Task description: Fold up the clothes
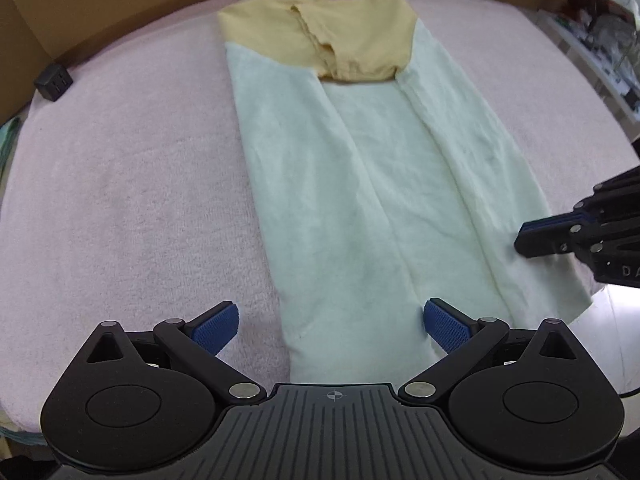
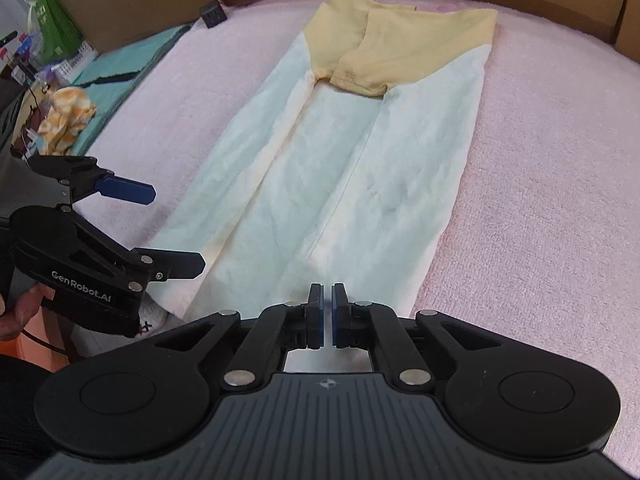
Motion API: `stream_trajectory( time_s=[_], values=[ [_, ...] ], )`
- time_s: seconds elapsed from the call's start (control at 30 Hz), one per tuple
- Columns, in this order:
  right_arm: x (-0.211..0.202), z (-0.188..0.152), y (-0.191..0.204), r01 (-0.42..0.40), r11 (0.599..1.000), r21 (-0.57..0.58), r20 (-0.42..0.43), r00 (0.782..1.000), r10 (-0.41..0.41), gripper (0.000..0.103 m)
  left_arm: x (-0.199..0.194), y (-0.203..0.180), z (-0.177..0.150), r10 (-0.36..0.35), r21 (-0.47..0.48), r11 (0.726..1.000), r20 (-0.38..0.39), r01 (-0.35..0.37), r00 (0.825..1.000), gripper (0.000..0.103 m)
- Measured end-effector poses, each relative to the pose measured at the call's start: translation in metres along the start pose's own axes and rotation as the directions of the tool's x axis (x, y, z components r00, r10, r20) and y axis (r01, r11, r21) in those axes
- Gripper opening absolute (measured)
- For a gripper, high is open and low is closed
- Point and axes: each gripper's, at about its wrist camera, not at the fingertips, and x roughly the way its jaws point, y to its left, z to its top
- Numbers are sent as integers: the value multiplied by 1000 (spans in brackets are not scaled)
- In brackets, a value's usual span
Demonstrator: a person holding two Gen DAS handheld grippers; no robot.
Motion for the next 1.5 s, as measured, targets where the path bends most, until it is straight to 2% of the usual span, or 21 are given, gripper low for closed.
stream_trajectory(
  time_s=[0.07, 0.17, 0.2, 0.27, 0.37, 0.43, 0.53, 0.6, 0.7, 0.83, 0.93, 1.03, 1.2, 1.23, 1.37, 1.43, 1.5],
  values=[
    [-2, -9, 0, 4, 1000, -12, -1, 1000, -4, 7, -3, 4, -16, -33, -20, 999, -11, 32, 999, 103],
    [-9, -16, -4, -10, 1000, 18, -14, 1000, 10, 7, -11, 8, -36, -57, 7, 998, -71, 58, 996, 103],
    [-13, -17, -6, -18, 999, 33, -12, 1000, 18, 8, -15, 9, -42, -45, 27, 998, -80, 48, 996, 103],
    [-20, -16, -7, -42, 998, 51, 10, 999, 42, 11, -25, 16, -50, -36, 32, 999, -74, 38, 997, 103],
    [-25, -1, 4, -113, 993, 25, 57, 992, 112, 11, -40, 31, -50, -53, -24, 998, -39, 52, 998, 103],
    [-25, 13, 15, -165, 986, -5, 83, 983, 165, 11, -46, 41, -45, -39, -75, 996, -13, 38, 999, 103],
    [-6, 41, 41, -230, 971, -68, 84, 968, 235, 11, -56, 56, -38, -17, -143, 990, 17, 19, 1000, 103],
    [11, 53, 56, -247, 964, -94, 65, 965, 254, 11, -62, 65, -35, -10, -168, 986, 22, 14, 1000, 103],
    [38, 65, 67, -263, 961, -84, 28, 963, 267, 11, -69, 68, -38, 3, -136, 991, 8, -2, 1000, 103],
    [68, 73, 75, -285, 957, -46, -25, 958, 284, 11, -57, 61, -33, 12, -115, 993, -13, -13, 1000, 103],
    [73, 62, 78, -325, 946, -9, -62, 944, 324, 11, -52, 64, -37, 4, -141, 990, -25, -8, 1000, 103],
    [70, 43, 82, -391, 920, 10, -123, 913, 389, 11, -49, 69, -42, -3, -155, 988, -38, -3, 999, 103],
    [54, 28, 64, -454, 882, 125, -135, 873, 469, 11, -52, 65, -42, -9, -122, 993, -34, 5, 999, 103],
    [49, 29, 60, -457, 880, 130, -125, 873, 472, 11, -52, 64, -40, -9, -121, 993, -30, 5, 1000, 103],
    [29, 37, 41, -365, 926, 93, -34, 929, 369, 11, -49, 60, -31, -10, -125, 992, -17, 8, 1000, 103],
    [31, 35, 34, -349, 932, 99, -52, 933, 355, 11, -44, 58, -25, -8, -121, 993, -12, 7, 1000, 103],
    [39, 25, 39, -363, 928, 85, -125, 920, 372, 11, -41, 55, -21, -7, -113, 994, -9, 5, 1000, 103]
  ],
)
